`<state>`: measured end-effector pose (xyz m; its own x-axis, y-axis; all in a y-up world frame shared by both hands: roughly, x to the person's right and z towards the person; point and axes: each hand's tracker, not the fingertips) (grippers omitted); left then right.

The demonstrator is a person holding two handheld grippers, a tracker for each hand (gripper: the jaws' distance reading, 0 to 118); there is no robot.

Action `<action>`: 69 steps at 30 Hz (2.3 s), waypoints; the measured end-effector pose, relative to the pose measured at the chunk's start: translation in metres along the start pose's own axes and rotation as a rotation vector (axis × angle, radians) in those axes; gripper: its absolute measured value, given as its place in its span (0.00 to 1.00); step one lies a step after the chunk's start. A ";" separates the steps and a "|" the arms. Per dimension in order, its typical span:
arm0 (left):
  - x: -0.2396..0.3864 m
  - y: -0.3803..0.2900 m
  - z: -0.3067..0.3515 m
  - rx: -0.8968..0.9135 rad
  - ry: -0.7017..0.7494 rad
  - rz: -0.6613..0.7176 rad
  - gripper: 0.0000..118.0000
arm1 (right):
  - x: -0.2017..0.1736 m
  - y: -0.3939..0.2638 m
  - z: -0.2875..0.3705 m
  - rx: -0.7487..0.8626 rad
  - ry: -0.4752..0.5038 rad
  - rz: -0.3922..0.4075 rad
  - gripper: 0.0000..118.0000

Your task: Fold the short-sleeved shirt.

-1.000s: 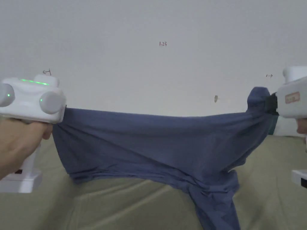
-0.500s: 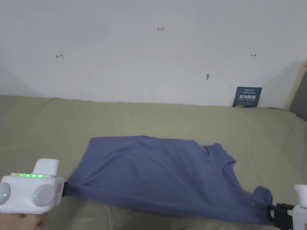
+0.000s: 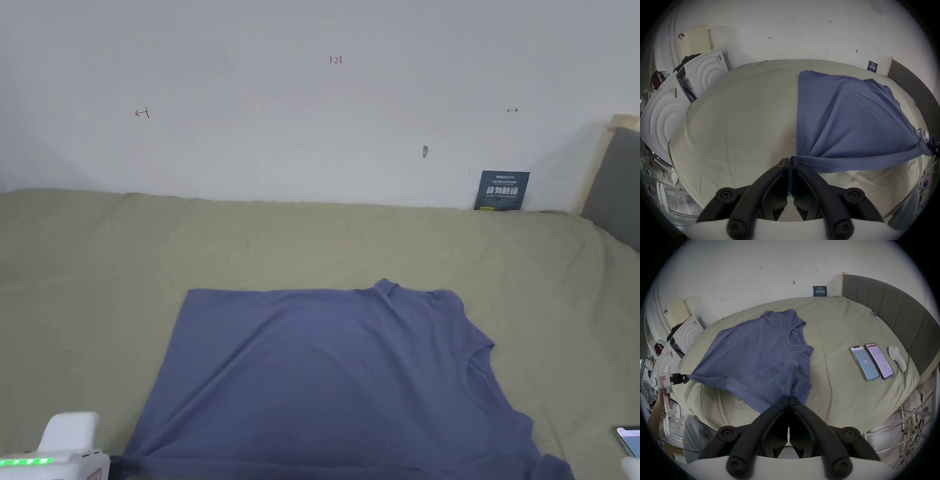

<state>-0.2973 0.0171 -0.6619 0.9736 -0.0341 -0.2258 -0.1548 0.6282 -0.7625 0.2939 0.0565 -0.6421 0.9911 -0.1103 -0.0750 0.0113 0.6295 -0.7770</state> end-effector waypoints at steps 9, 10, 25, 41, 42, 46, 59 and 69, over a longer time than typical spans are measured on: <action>-0.021 -0.040 0.010 -0.030 -0.001 0.041 0.02 | 0.014 -0.026 -0.015 -0.056 0.042 -0.067 0.01; -0.022 -0.041 0.009 -0.036 -0.007 0.038 0.02 | 0.009 -0.027 -0.016 -0.060 0.045 -0.064 0.01; -0.027 -0.058 0.028 -0.101 -0.034 0.059 0.97 | 0.021 -0.032 -0.004 -0.117 -0.031 -0.176 0.98; -0.031 -0.068 0.043 -0.016 -0.083 0.098 0.85 | -0.012 -0.048 0.013 -0.060 -0.014 -0.029 0.01; -0.034 -0.063 0.037 -0.005 -0.075 0.099 0.96 | -0.016 -0.053 0.026 -0.029 -0.074 -0.105 0.01; -0.029 -0.051 0.019 -0.036 -0.104 0.059 0.99 | -0.017 -0.047 0.017 -0.063 -0.027 -0.095 0.01; 0.011 -0.022 -0.008 -0.099 -0.226 0.006 0.09 | 0.007 -0.044 0.005 -0.079 -0.019 -0.088 0.01; -0.002 -0.025 -0.018 -0.095 -0.139 0.039 0.07 | 0.027 -0.020 -0.003 -0.062 -0.050 -0.049 1.00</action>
<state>-0.2990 -0.0127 -0.6536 0.9793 0.1007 -0.1758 -0.2021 0.5502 -0.8102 0.3195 0.0389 -0.6308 0.9949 -0.1005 -0.0061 0.0530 0.5749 -0.8165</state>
